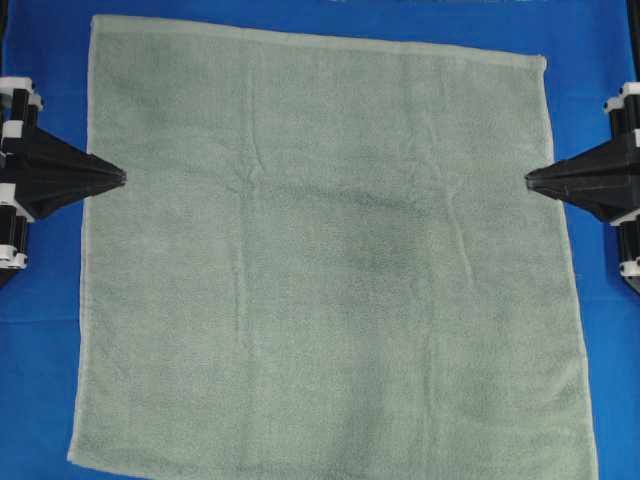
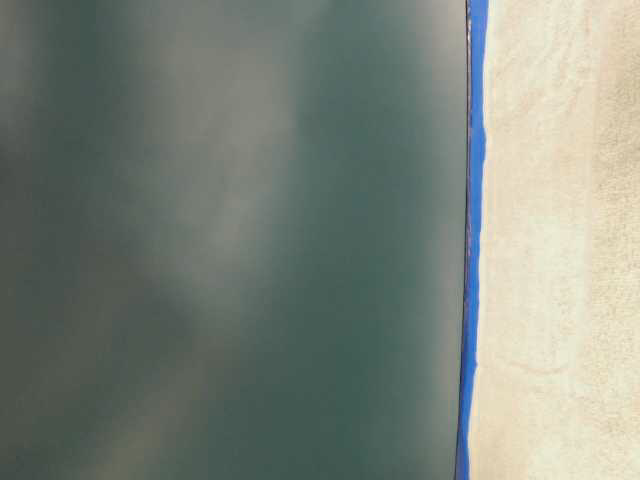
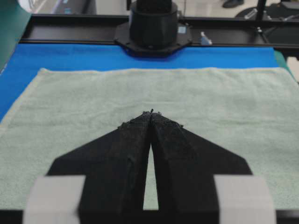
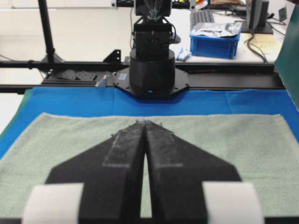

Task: Fold a bath towel.
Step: 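Move both grippers to the far corners of the green towel and grasp them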

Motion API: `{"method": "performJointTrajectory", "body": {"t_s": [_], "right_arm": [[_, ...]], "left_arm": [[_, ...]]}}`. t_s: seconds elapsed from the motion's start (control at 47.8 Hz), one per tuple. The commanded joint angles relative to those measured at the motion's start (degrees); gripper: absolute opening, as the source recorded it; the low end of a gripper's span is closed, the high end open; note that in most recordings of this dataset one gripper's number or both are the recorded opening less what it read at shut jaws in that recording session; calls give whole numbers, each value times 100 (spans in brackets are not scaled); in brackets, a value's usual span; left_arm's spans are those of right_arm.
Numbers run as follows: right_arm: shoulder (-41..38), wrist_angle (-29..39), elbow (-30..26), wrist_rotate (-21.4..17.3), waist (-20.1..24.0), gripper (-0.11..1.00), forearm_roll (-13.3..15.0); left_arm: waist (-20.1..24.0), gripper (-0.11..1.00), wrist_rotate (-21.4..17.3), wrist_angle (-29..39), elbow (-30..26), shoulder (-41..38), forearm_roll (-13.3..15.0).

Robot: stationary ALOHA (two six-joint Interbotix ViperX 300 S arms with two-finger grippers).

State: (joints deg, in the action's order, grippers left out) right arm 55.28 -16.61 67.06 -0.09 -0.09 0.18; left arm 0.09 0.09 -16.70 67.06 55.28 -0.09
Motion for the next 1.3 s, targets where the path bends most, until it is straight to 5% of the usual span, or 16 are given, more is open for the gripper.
{"method": "performJointTrajectory", "body": {"t_s": [0.0,0.272,0.586,0.669,0.899,1.276], "right_arm": [[-26,0,-141,0,-35,0,-26],[-79,1978,-896,-9,-949,0,-35],[-580,3551,-1301,176,-2777,1,114],[-870,3630,-1310,264,-3164,2,229],[-1986,3700,-1389,457,-3894,62,589],[-4412,3085,-1846,483,-4649,60,1081]], "left_arm": [[0,1,44,466,-316,-70,44],[923,1,-211,2224,-1099,-158,18],[2153,2,-888,2470,-1292,-677,-18],[2452,17,-1134,2435,-1327,-914,-18],[3155,80,-1327,2417,-1529,-1916,-35],[3885,84,-1872,1828,-1846,-4008,-44]]}}
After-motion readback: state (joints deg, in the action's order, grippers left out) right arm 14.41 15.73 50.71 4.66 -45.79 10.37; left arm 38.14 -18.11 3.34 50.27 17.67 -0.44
